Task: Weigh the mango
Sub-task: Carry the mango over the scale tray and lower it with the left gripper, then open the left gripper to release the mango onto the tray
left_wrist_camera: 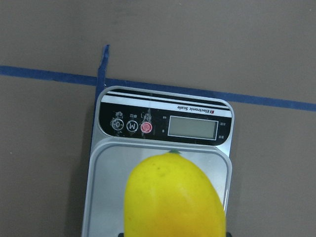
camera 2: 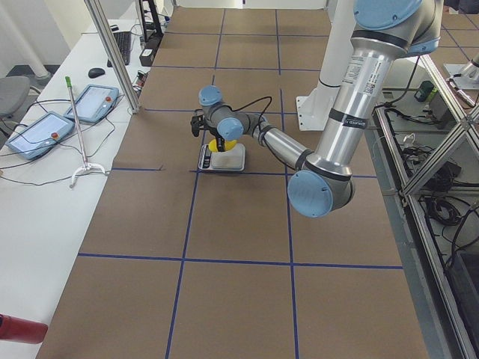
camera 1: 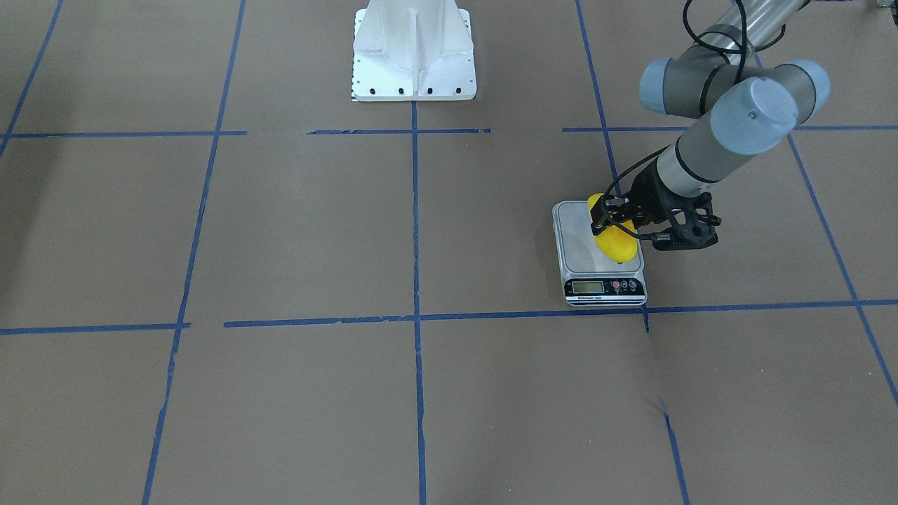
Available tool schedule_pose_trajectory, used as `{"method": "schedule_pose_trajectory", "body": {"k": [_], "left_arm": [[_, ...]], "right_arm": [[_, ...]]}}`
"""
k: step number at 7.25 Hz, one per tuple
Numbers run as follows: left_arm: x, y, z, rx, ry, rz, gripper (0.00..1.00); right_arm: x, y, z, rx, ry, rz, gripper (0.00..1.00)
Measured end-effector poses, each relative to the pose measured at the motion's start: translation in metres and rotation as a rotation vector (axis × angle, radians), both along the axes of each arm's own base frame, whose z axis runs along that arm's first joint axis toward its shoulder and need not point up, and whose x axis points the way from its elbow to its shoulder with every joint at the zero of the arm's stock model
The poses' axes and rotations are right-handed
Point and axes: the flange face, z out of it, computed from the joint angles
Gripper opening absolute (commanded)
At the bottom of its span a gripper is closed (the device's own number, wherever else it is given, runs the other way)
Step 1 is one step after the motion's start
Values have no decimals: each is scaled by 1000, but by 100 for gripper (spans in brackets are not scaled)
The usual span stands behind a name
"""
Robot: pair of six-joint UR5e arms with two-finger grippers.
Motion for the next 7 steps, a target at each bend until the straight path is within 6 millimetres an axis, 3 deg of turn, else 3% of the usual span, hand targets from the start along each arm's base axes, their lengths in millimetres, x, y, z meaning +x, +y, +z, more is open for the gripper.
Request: {"method": "schedule_pose_trajectory", "body": {"k": [1,2,3,7], "left_arm": [[6,0,3,1,1,4,21],[10,0,5,0,0,7,56],[13,-1,6,-1,-1,9,98],[16,0,6,4,-1,17,100]], "right_arm": [[0,0,0,0,0,0,100],[0,0,0,0,0,0,100],[0,0,0,0,0,0,100],[0,0,0,0,0,0,100]]}}
